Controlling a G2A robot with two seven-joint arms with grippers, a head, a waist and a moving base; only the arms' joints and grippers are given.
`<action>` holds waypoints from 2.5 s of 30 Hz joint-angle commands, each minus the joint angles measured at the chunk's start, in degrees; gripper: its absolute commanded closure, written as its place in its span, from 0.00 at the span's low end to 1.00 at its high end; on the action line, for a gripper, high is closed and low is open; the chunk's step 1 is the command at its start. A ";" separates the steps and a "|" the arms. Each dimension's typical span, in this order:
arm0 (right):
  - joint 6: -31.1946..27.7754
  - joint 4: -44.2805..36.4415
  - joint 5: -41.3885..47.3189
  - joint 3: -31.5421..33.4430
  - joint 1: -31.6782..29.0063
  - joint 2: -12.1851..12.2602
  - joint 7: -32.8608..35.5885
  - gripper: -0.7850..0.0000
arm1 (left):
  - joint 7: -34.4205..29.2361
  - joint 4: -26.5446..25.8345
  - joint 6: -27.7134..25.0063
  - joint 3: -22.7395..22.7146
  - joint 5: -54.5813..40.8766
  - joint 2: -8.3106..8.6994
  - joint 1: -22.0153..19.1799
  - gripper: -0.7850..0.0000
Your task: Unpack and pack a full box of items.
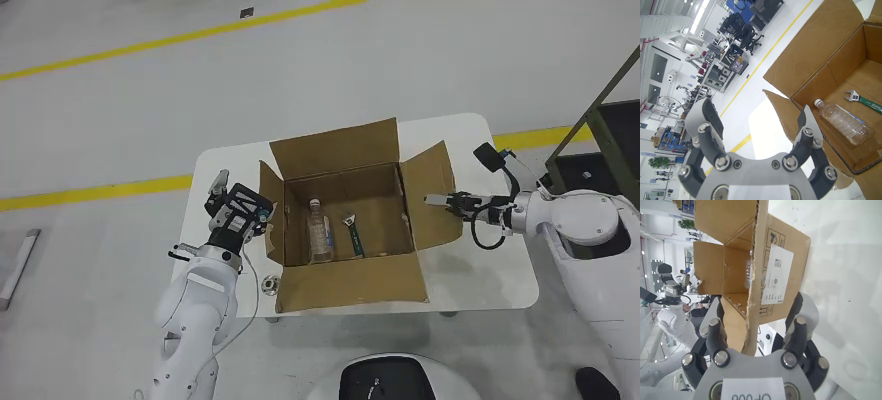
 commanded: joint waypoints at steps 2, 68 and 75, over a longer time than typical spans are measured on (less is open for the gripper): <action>-0.51 1.07 1.18 -0.59 1.02 0.06 -0.07 1.00 | 0.00 0.00 0.00 0.00 0.00 0.00 0.00 0.00; 1.43 -15.82 3.07 -1.63 1.28 5.81 -4.30 0.74 | -26.24 2.98 -6.73 -6.30 -30.41 -0.48 3.64 0.00; 1.34 -12.54 1.89 -5.83 3.54 5.69 -4.44 0.81 | -31.69 5.88 -3.57 -6.64 -43.38 -0.80 3.08 0.00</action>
